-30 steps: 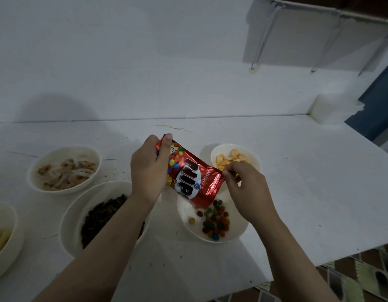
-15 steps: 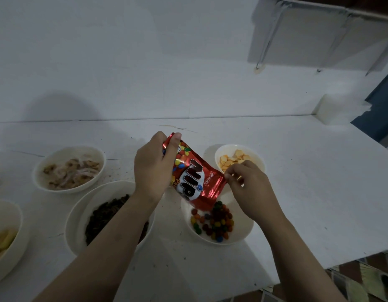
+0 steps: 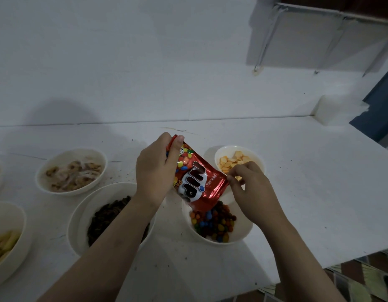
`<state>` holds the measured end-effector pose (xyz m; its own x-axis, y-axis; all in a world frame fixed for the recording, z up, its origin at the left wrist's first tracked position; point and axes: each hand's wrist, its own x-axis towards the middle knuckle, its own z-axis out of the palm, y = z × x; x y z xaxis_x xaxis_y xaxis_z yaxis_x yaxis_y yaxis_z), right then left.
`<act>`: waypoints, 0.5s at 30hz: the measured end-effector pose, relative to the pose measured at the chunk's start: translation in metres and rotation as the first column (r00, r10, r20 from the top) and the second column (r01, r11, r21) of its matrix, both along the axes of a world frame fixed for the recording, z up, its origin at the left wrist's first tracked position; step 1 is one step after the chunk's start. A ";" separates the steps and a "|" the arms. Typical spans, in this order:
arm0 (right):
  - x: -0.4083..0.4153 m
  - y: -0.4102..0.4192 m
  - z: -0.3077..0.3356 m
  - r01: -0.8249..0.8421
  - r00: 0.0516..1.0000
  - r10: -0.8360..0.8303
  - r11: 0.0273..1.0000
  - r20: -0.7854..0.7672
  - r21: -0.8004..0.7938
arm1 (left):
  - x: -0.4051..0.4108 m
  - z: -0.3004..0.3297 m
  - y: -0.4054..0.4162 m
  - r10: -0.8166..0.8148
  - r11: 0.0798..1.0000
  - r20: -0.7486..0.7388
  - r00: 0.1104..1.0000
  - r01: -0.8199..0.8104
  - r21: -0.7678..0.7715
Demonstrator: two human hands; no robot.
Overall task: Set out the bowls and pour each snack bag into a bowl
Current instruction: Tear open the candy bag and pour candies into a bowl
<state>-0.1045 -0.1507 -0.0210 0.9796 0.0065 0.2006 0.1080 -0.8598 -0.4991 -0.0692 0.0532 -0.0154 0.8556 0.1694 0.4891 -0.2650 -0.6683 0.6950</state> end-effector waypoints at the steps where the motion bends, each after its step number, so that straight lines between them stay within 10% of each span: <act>1: 0.000 -0.001 0.000 -0.010 1.000 0.010 1.000 -0.013 -0.012 | -0.001 0.000 0.000 -0.004 1.000 0.007 1.000 0.004 0.004; 15: -0.010 0.020 -0.002 -0.061 0.996 0.038 0.958 0.086 0.282 | -0.009 -0.019 -0.015 -0.219 0.976 0.124 0.968 0.219 0.008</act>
